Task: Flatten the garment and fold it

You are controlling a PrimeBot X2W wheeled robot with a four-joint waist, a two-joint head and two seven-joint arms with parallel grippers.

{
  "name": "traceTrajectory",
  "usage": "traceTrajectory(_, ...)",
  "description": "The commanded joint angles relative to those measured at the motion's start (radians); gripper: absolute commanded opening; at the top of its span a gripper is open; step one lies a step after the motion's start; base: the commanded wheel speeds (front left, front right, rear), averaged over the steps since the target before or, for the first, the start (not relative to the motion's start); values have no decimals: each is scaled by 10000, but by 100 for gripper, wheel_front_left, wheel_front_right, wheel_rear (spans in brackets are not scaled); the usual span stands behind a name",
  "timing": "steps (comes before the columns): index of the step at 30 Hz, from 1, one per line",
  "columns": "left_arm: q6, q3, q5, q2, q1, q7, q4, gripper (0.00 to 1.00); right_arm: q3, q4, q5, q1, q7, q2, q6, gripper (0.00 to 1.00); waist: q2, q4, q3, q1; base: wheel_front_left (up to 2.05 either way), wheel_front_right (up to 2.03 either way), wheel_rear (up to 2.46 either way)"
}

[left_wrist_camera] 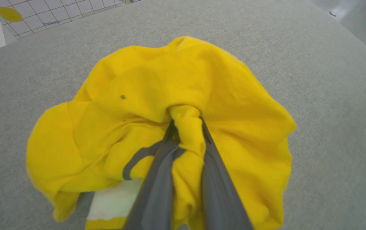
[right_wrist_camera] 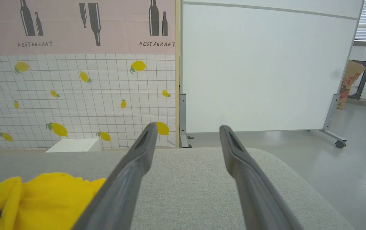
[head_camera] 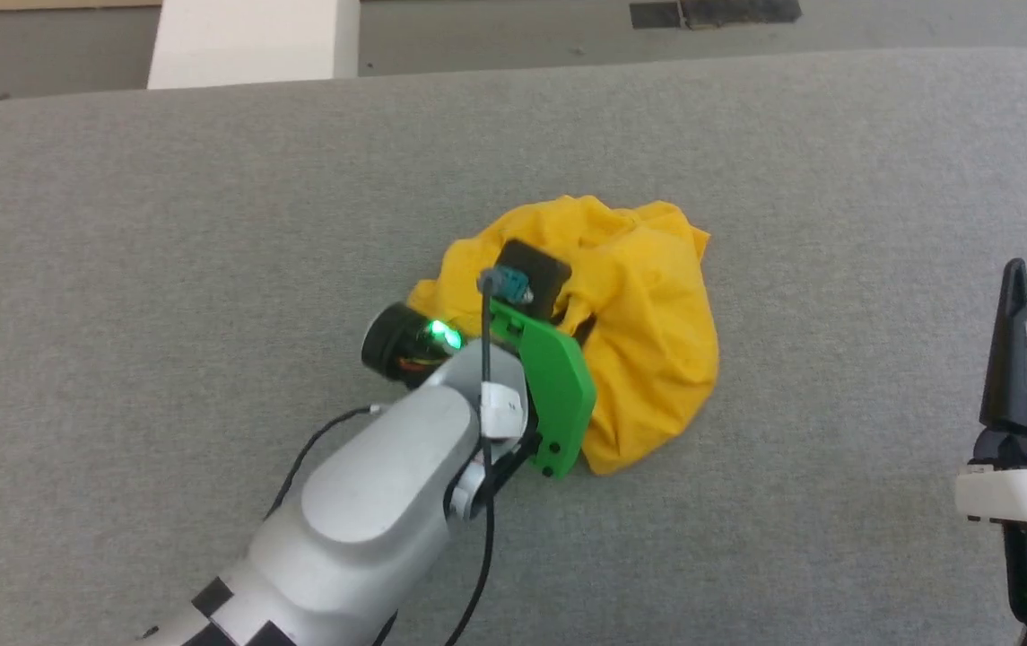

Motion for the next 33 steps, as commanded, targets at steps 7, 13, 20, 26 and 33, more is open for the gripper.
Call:
traceTrajectory(7, -175, 131, 176, -282, -200, -1176, 758, 100, 109, 226, 65, -81, 12, -1, -13, 100, -1, 46, -135, 1, 0, 0, 0)
traceTrajectory(13, 242, 1058, -74, 405, 224, -2294, -428, 100, 18, 350, 77, 109, 24, -1, -13, 100, -1, 373, -676, 1, 0, 0, 0)
traceTrajectory(20, 1203, 2538, -36, 1986, 2165, -4624, -2825, 100, -27, 395, 181, 480, 16, -1, -13, 100, -1, 675, -949, 1, 0, 0, 0)
traceTrajectory(26, 2008, 4134, 471, 2643, 4370, -5474, -4425, 100, -7, 472, 252, 707, -8, -1, -13, 100, -1, 913, -894, 1, 0, 0, 0)
traceTrajectory(33, 1992, 5588, 2085, 2092, 6679, -5490, -5193, 100, 233, 763, 374, 838, -85, -1, -13, 100, -1, 965, -830, 1, 0, 0, 0)
